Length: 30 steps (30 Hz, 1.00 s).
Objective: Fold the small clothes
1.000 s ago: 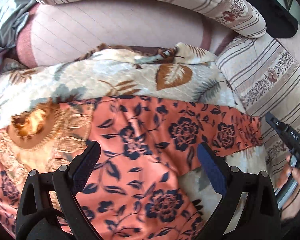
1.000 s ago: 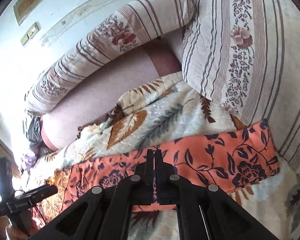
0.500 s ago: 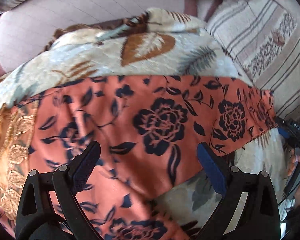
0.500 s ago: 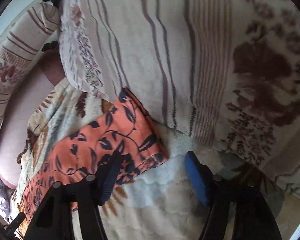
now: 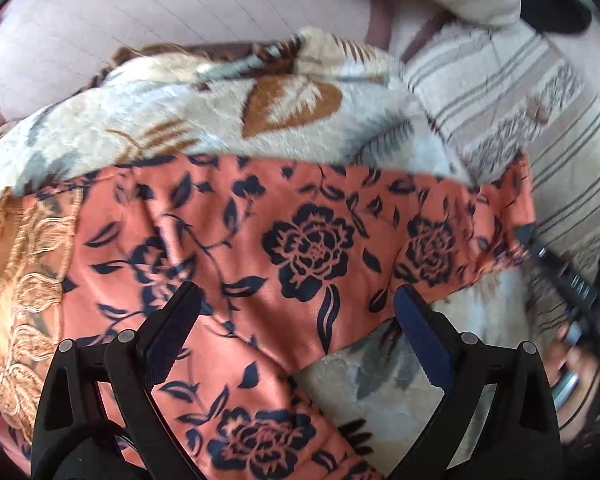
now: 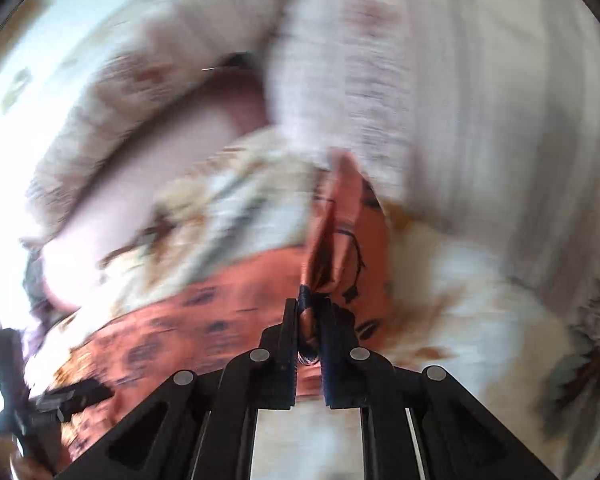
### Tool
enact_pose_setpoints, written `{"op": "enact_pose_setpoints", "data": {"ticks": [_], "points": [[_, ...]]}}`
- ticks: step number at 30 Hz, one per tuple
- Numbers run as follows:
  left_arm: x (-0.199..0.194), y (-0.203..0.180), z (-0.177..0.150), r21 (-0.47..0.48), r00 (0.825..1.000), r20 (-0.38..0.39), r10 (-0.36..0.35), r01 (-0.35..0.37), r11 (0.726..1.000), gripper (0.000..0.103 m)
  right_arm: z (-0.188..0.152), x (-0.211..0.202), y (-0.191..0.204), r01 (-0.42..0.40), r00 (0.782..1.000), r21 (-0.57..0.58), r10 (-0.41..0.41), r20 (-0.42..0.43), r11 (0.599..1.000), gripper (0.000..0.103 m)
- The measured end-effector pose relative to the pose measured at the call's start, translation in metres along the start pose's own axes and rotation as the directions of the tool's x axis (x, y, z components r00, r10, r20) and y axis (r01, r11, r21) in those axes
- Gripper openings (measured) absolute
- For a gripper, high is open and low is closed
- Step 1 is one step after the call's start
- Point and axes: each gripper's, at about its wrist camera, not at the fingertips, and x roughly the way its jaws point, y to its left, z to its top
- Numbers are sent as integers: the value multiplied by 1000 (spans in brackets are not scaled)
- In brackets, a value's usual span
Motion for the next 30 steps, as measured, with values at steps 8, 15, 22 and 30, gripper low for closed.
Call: {"op": "enact_pose_setpoints", "data": {"ticks": [8, 15, 22, 30], "points": [[-68, 69, -9, -90, 992, 78, 97, -90, 992, 98, -44, 20, 180, -289, 956, -222, 270, -114, 931, 8], [-51, 127, -35, -240, 995, 9, 95, -90, 966, 98, -138, 81, 257, -395, 893, -246, 308, -327, 885, 8], [-14, 125, -33, -297, 999, -35, 20, -30, 954, 98, -160, 108, 246, -382, 888, -212, 293, -354, 900, 8], [3, 115, -19, -295, 998, -41, 43, -53, 954, 77, -152, 87, 262, -386, 904, -293, 295, -311, 875, 8]]}}
